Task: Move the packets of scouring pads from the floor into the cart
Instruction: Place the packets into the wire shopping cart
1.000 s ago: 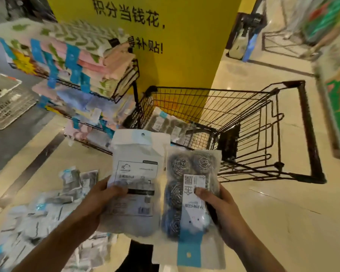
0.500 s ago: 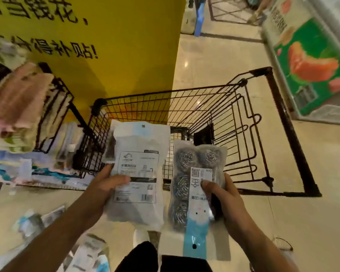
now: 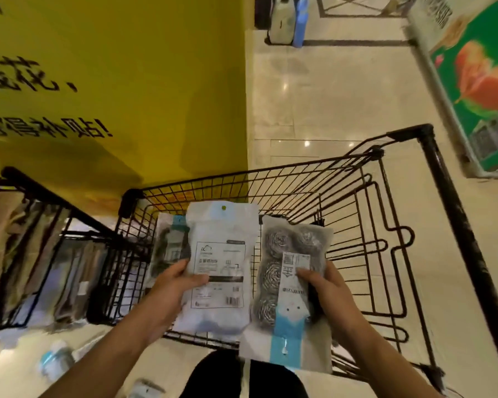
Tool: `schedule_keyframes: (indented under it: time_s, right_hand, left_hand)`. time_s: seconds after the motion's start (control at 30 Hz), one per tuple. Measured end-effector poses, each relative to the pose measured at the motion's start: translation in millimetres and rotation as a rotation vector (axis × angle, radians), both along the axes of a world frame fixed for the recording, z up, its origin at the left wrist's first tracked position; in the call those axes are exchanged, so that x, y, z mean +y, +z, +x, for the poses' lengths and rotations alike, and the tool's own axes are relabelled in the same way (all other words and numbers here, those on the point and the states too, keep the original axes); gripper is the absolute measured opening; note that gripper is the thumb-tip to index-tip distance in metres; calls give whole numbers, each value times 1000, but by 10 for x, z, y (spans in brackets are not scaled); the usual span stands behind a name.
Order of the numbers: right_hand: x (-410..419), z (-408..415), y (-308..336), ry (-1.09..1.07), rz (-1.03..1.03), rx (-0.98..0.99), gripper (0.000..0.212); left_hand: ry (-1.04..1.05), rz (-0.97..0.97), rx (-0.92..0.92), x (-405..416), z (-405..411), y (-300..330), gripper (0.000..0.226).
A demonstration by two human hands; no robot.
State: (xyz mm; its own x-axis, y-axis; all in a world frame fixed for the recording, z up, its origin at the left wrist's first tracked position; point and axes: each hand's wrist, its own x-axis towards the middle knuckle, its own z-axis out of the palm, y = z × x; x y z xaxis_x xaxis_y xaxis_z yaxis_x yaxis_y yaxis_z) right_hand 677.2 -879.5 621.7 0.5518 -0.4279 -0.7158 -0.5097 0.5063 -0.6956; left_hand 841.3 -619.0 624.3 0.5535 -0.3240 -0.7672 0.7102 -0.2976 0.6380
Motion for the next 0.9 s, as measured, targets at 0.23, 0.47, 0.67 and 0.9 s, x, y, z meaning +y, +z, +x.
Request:
schedule_keyframes:
  time_s: [0.23, 0.47, 0.67, 0.9]
  right_hand:
    - [-162, 697, -1428, -61, -76, 140, 28]
    - [-103, 990, -2539, -22, -202, 200, 28]
    - [-75, 1166, -2931, 8, -275, 281, 23]
    - [23, 1422, -3223, 39, -256, 329, 19]
  left_hand:
    - [-42, 40, 13, -351, 565, -1457, 31]
    - [-61, 147, 120, -576, 741, -2801, 20]
    - [-169, 183, 97, -661, 813, -3166, 37]
    - [-194, 228, -18, -629, 946, -3404, 47]
